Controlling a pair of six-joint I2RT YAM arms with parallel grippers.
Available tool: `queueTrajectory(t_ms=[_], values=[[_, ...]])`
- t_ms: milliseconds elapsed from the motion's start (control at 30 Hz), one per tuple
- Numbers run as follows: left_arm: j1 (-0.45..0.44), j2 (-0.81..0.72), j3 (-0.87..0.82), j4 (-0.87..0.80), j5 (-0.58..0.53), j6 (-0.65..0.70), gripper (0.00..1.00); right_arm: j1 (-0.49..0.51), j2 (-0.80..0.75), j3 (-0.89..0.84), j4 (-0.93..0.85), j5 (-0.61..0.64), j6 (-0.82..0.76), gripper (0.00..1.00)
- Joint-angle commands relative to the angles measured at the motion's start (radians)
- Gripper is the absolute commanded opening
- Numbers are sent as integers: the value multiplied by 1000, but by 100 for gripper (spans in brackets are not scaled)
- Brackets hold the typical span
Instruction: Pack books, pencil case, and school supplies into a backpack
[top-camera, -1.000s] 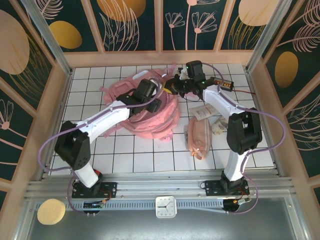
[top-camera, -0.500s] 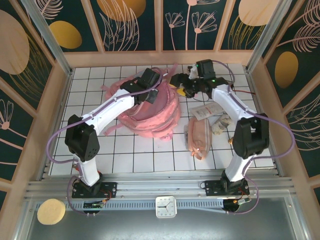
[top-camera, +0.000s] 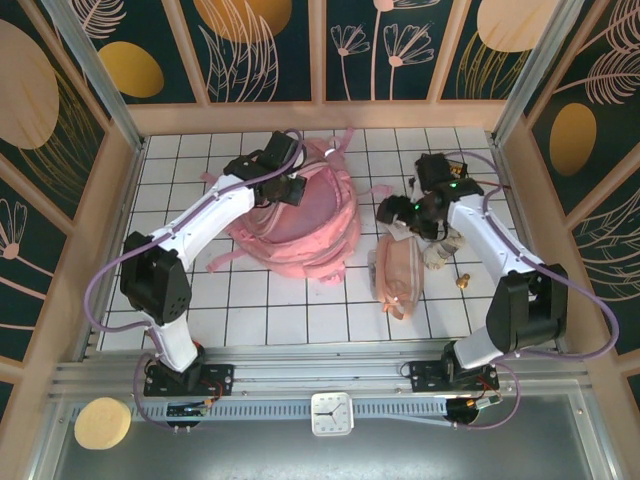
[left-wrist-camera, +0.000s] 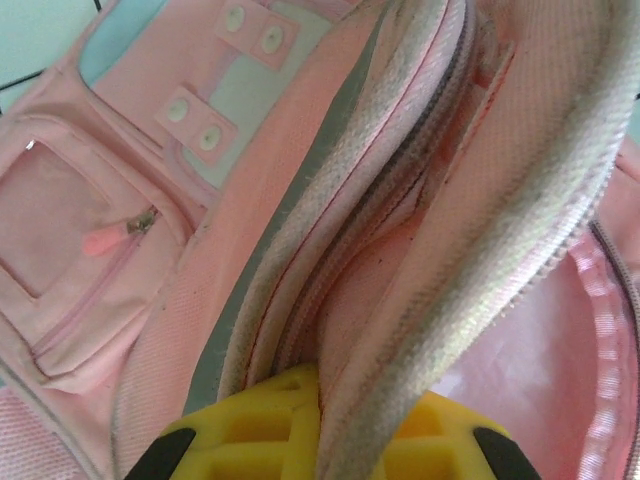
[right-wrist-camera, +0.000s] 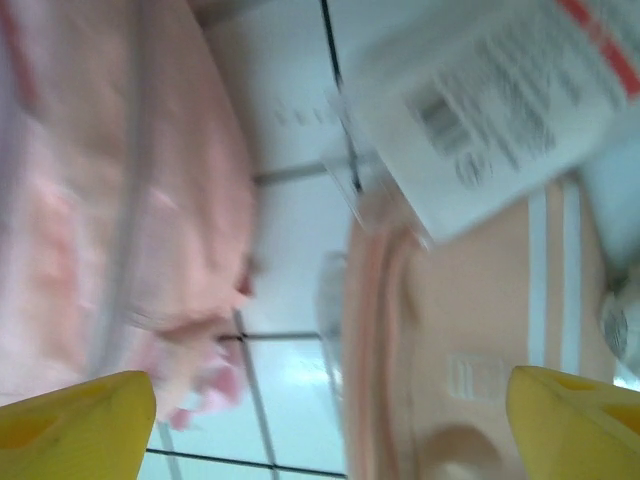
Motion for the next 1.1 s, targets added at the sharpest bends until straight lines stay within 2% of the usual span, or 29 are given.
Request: queueTrajectory(t_ms=[0, 133, 300, 433, 533, 600, 800, 833, 1067], values=[[25, -58, -50, -33, 63, -67, 0, 115, 21, -53, -93, 156, -35, 95], [25, -110, -104, 14, 106, -91, 0, 207, 83, -73, -57, 220, -2, 96], [25, -156, -129, 28, 142, -127, 0, 275, 179, -105, 11, 292, 19, 94], [26, -176, -139, 25, 148, -137, 0, 280, 235, -117, 56, 330, 23, 85], [25, -183, -135, 24, 153, -143, 0, 280, 268, -131, 83, 333, 15, 75], [25, -184, -131, 24, 153, -146, 0, 280, 281, -141, 103, 327, 9, 64], [25, -192, -149, 44, 163, -157, 0, 281, 237, -165, 122, 305, 9, 6], [25, -193, -154, 49, 168, -160, 0, 282, 219, -162, 114, 293, 9, 0], [25, -189, -165, 66, 186, -172, 0, 264, 0, -66, -25, 194, 17, 0]])
